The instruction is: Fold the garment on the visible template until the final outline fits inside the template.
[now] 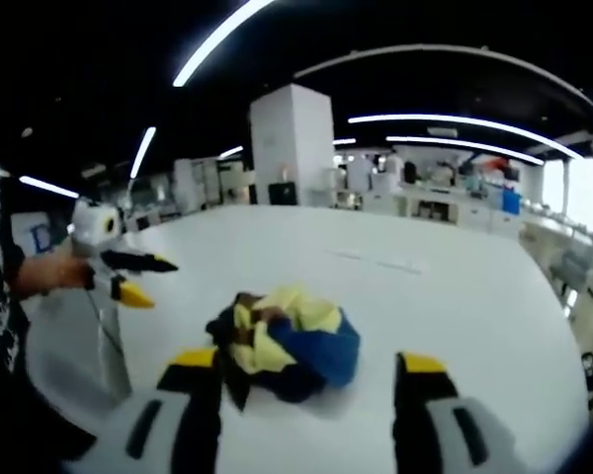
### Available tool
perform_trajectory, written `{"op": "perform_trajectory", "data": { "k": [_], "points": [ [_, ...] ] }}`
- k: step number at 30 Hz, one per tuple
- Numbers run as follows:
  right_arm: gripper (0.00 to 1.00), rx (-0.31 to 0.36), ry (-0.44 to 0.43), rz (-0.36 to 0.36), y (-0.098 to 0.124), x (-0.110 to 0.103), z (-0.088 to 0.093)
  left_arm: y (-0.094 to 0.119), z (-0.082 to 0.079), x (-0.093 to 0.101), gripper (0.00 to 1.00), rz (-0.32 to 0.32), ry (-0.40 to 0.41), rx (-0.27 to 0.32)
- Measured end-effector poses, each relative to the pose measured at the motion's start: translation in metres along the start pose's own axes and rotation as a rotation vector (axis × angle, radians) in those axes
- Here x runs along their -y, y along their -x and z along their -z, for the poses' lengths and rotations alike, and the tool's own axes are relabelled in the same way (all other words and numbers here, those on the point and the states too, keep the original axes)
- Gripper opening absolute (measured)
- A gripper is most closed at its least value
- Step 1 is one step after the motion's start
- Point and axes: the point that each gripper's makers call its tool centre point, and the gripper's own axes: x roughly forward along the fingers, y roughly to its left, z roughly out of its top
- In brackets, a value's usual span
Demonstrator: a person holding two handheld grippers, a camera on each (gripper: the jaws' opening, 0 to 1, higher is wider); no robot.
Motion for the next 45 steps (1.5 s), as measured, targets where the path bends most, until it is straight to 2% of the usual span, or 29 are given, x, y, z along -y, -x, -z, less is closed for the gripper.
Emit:
{"op": "perform_trajectory", "data": {
  "k": [3,6,13,17,25,30,34,37,42,45],
  "points": [
    [0.57,-0.009,-0.02,-0.039,-0.008,-0.007,0.004,-0.007,0.001,0.007,0.66,0.028,-0.017,-0.02],
    [0.54,-0.028,-0.002,-0.068,-0.017,-0.014,0.009,-0.011,-0.002,0.021,0.64,0.074,0.016,-0.012],
    [0.39,-0.032,-0.007,-0.098,-0.032,-0.017,0.014,-0.024,-0.002,0.032,0.59,0.107,-0.02,-0.026],
    [0.3,-0.039,0.0,-0.112,-0.04,-0.016,0.015,-0.031,0.003,0.035,0.49,0.137,-0.037,-0.03],
    [0.18,-0.069,0.05,-0.128,-0.059,-0.011,0.024,-0.048,0.019,0.027,0.32,0.174,-0.067,-0.055],
    [0.13,-0.106,0.076,-0.136,-0.066,-0.01,0.033,-0.055,0.018,0.028,0.25,0.18,-0.053,-0.046],
    [0.07,-0.126,0.075,-0.149,-0.069,-0.009,0.038,-0.064,0.02,0.032,0.22,0.194,-0.066,-0.059],
    [0.0,-0.139,0.068,-0.16,-0.069,-0.011,0.04,-0.067,0.021,0.034,0.17,0.214,-0.062,-0.057],
    [0.0,-0.151,0.061,-0.172,-0.07,-0.012,0.042,-0.073,0.031,0.036,0.07,0.226,-0.077,-0.089],
    [0.0,-0.164,0.066,-0.173,-0.07,-0.012,0.045,-0.075,0.034,0.039,0.06,0.237,-0.085,-0.104]
  ]
}}
